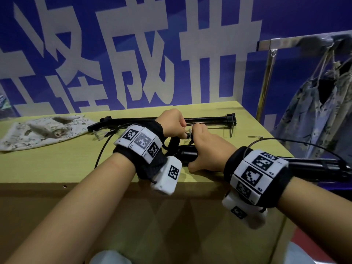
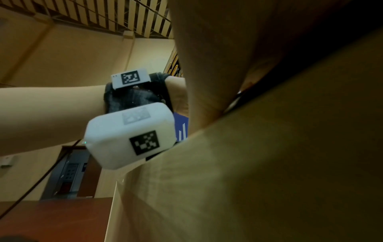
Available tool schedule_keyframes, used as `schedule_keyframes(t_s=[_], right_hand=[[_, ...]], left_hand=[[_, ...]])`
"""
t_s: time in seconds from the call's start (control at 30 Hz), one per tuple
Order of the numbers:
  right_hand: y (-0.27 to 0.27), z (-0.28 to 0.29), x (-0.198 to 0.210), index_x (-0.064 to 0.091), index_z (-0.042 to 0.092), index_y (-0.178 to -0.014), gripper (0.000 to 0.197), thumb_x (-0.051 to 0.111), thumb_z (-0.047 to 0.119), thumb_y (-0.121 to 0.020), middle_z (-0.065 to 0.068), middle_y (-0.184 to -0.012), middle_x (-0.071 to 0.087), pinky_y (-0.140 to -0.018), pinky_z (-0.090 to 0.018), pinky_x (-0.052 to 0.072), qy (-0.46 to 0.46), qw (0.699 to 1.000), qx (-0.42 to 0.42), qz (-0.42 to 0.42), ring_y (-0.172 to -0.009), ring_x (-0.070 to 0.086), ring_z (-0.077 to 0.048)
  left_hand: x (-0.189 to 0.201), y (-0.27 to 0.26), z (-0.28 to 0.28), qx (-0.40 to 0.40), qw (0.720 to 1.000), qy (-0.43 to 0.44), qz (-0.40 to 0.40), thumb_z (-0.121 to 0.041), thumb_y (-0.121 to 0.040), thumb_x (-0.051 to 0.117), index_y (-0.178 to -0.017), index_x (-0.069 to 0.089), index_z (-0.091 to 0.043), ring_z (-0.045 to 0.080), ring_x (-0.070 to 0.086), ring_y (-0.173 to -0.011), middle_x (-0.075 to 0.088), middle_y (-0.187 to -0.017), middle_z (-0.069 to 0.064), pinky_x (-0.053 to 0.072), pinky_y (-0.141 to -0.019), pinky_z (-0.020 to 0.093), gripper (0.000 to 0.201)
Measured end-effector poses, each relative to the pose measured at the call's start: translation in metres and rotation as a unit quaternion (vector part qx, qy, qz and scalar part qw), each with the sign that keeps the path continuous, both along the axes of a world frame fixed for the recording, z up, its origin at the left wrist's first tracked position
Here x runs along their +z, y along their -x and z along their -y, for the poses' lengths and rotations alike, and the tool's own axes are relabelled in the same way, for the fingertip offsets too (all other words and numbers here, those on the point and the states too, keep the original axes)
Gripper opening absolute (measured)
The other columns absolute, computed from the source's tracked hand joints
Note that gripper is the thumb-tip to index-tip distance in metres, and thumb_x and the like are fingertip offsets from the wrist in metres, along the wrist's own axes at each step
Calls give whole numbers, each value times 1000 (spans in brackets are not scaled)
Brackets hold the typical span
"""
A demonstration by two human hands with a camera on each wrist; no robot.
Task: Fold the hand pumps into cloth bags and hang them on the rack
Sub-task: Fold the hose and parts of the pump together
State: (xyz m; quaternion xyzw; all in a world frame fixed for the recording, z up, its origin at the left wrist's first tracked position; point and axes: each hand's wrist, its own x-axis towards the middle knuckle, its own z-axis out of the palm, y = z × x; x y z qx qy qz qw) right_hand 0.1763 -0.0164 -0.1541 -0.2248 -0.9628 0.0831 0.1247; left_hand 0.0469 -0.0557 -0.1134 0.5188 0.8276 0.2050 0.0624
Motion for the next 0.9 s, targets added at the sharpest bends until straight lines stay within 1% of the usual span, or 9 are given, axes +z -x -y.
schedule_keyframes(t_s=[0.1,0.23,0.33,0.4,0.47,0.6,0.73,0.83,0.9], right_hand=[[1,-1,0,22,16,-95,61,75,35,-71,-1,-99,29,-45,-24,25,-16,1000,-7,9,-58,35,-10],[3,-1,3,32,13,-107,60,75,35,-71,-1,-101,29,-48,-23,27,-13,1000,-8,21,-68,40,-16],[4,1,8,42,8,-115,58,72,38,-75,-2,-101,29,-61,-26,35,-20,998,-12,64,-79,42,-19],[4,1,9,47,8,-113,53,71,37,-77,-3,-100,32,-66,-28,37,-18,997,-16,75,-81,45,-20],[5,2,11,52,8,-109,47,71,36,-77,-3,-99,36,-67,-29,41,-17,997,-20,72,-82,48,-20],[7,1,18,57,8,-103,42,74,34,-75,-4,-98,45,-72,-30,50,-9,997,-22,73,-82,52,-20],[20,2,37,49,10,-78,35,76,32,-75,-2,-76,46,-55,-24,42,-2,998,-22,56,-60,44,-14],[36,4,53,50,10,-81,33,76,29,-75,0,-66,45,-48,-22,36,-9,999,-26,31,-55,42,-12],[48,4,61,51,10,-79,32,76,29,-75,0,-63,45,-47,-22,36,-16,999,-23,28,-53,43,-12]], left_hand=[[1,-1,-1,-26,999,22,18,-1,-81,69,-90,54,-9,17,64,-93,71,-102,10,50,-93,35,19],[2,3,-1,-40,998,11,54,9,-85,54,-84,44,-13,13,60,-90,69,-98,7,48,-74,21,24],[-1,7,0,-19,991,-32,125,12,-86,45,-80,39,-15,19,63,-101,69,-97,9,49,-88,30,29],[-2,10,0,-1,981,-80,179,11,-88,45,-81,38,-15,22,64,-100,66,-98,10,50,-90,33,28],[-1,16,2,17,961,-131,244,11,-89,45,-84,39,-13,23,63,-99,63,-101,10,52,-84,30,26],[6,40,18,51,934,-167,313,11,-89,44,-100,47,-9,20,62,-99,61,-105,7,54,-80,31,23],[12,78,40,126,928,-191,293,5,-90,43,-87,50,-14,17,59,-86,62,-99,3,52,-78,34,21],[10,102,57,183,929,-185,262,0,-92,42,-95,52,-11,17,56,-84,61,-98,3,47,-76,35,16],[7,115,67,206,931,-176,244,1,-93,40,-95,53,-9,15,51,-71,58,-91,3,43,-64,29,16]])
